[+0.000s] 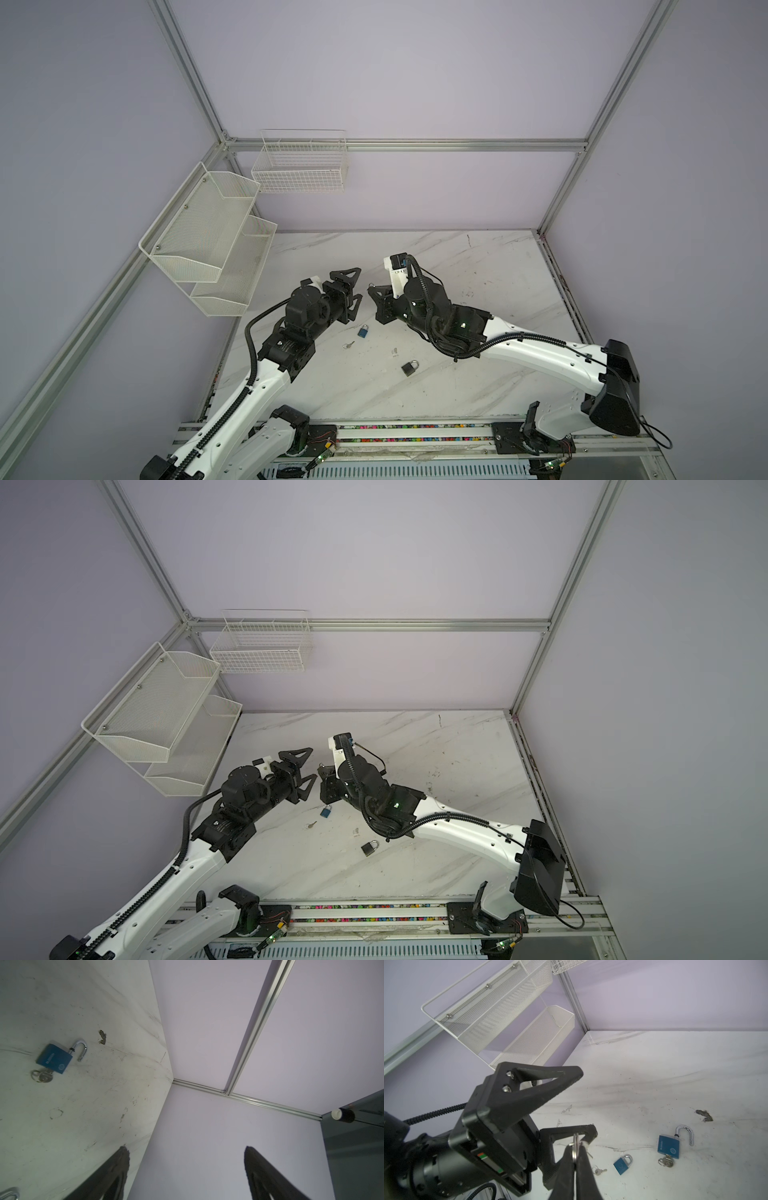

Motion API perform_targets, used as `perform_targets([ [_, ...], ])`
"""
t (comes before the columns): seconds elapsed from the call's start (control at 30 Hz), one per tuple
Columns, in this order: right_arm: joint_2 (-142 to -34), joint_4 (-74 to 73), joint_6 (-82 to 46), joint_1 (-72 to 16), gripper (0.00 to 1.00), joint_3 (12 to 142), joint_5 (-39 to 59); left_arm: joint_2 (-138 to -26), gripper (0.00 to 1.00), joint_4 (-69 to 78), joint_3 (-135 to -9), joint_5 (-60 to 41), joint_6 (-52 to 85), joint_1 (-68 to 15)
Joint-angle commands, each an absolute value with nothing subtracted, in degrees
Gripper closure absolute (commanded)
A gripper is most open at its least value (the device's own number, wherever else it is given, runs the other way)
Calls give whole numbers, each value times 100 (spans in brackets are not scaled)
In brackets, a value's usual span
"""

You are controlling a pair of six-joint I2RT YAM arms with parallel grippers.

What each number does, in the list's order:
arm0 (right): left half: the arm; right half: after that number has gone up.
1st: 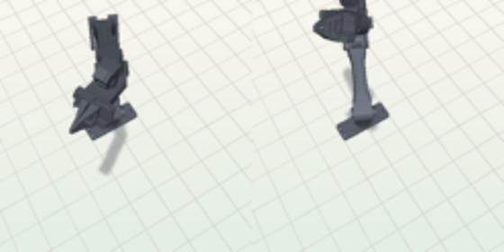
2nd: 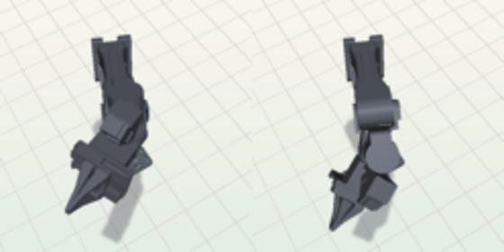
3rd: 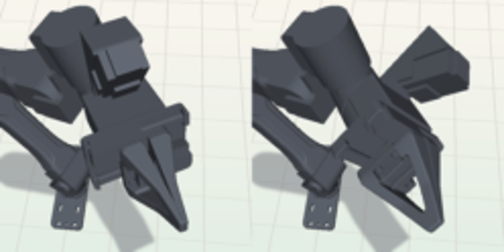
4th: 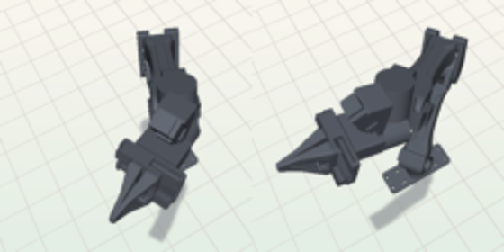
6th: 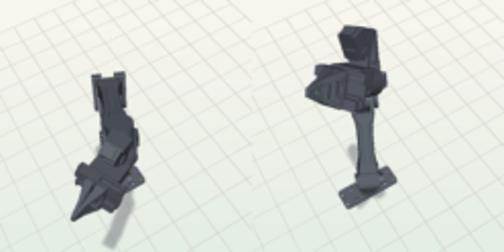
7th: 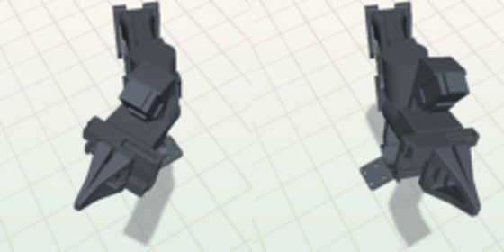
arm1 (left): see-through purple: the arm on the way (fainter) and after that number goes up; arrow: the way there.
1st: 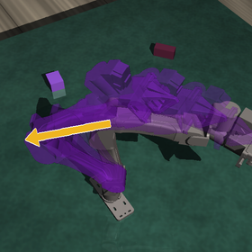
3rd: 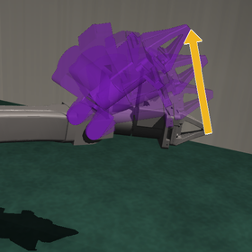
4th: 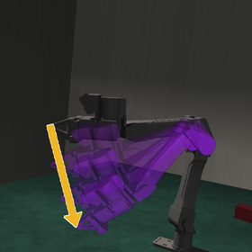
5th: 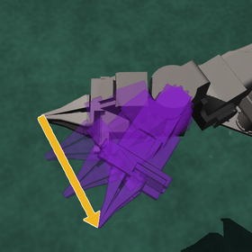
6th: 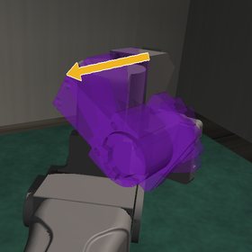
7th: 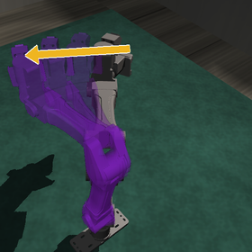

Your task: Unlock with the key

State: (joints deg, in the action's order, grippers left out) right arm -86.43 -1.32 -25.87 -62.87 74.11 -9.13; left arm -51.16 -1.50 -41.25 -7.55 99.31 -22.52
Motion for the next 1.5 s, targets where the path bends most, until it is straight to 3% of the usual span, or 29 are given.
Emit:
perform_targets([
  [0.0,-8809,-654,-2570,-6249,100,7634,-717,-5042,16,598,-4210,-823,10419,-2241],
  [0.37,-9232,-971,-2637,-6233,100,7916,-470,-4887,27,851,-4181,-668,10913,-2268],
  [0.7,-9009,-896,-2612,-6231,100,7705,-507,-4706,50,896,-3841,-371,11117,-2275],
  [1.13,-8759,-892,-2541,-6234,100,7455,-597,-4710,66,767,-3760,-281,11166,-2274],
  [1.47,-8745,-903,-2483,-6236,100,7418,-588,-4758,84,764,-3858,-369,11101,-2272],
])
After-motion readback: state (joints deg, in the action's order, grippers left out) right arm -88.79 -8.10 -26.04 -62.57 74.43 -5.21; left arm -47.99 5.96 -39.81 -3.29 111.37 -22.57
